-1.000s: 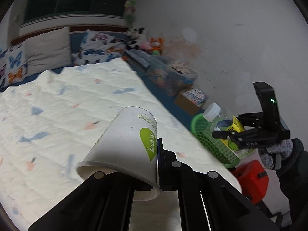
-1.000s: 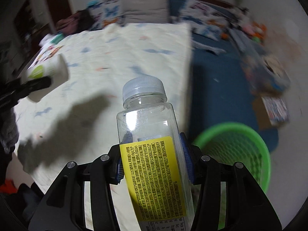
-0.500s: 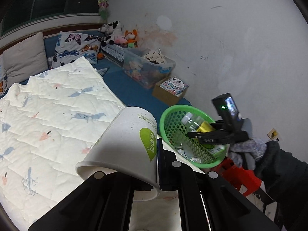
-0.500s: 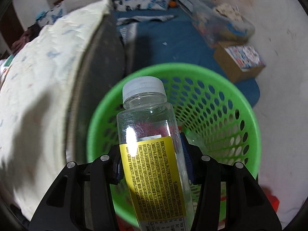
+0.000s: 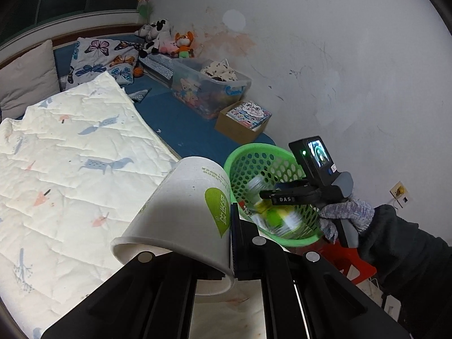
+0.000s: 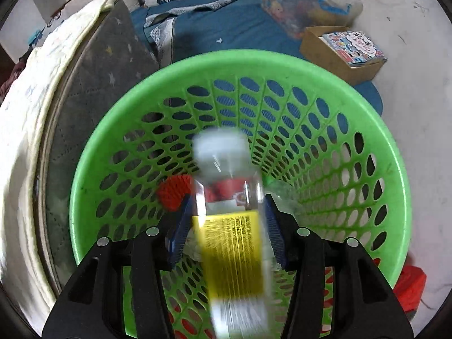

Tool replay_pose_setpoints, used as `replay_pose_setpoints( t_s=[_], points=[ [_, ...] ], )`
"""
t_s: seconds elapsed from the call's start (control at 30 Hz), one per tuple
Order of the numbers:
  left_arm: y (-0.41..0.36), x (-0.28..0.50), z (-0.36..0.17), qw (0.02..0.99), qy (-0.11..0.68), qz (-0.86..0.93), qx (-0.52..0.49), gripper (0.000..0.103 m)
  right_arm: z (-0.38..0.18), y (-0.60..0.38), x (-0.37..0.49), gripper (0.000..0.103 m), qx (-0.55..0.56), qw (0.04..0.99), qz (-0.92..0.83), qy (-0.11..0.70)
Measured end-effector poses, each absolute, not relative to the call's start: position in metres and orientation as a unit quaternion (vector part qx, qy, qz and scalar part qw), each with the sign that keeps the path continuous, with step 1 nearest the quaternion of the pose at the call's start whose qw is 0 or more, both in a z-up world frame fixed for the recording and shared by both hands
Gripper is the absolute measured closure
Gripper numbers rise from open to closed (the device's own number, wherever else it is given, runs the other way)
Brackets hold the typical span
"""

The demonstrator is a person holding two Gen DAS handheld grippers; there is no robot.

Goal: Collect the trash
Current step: 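Carry the white paper cup over the green basket and release it with the left tool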

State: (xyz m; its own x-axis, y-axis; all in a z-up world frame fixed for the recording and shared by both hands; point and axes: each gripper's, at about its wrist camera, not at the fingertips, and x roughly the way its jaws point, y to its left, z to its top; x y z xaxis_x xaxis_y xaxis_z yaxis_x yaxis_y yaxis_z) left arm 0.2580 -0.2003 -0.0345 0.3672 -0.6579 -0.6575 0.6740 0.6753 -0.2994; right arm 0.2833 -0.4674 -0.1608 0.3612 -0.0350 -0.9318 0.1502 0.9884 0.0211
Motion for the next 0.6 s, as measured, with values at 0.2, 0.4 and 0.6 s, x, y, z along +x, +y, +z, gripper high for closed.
replay_pose_setpoints(
  t_s=[0.2,0.4,0.6],
  points=[
    [-0.223,0.256,-0.039,0.816,0.402,-0.415,0.017,0.099,-0.14,-0.472,0.27,0.047,0.059,0.835,-0.053,0.544],
    [-0.255,0.251,-0.043,0.804,0.406,-0.434,0.033,0.099,-0.108,-0.467,0.239,0.045,0.047,0.853,-0.054,0.517],
    [-0.289,0.248,-0.053,0.788,0.422,-0.445,0.043,0.099,-0.086,-0.467,0.202,0.036,0.044,0.868,-0.052,0.492]
  ],
)
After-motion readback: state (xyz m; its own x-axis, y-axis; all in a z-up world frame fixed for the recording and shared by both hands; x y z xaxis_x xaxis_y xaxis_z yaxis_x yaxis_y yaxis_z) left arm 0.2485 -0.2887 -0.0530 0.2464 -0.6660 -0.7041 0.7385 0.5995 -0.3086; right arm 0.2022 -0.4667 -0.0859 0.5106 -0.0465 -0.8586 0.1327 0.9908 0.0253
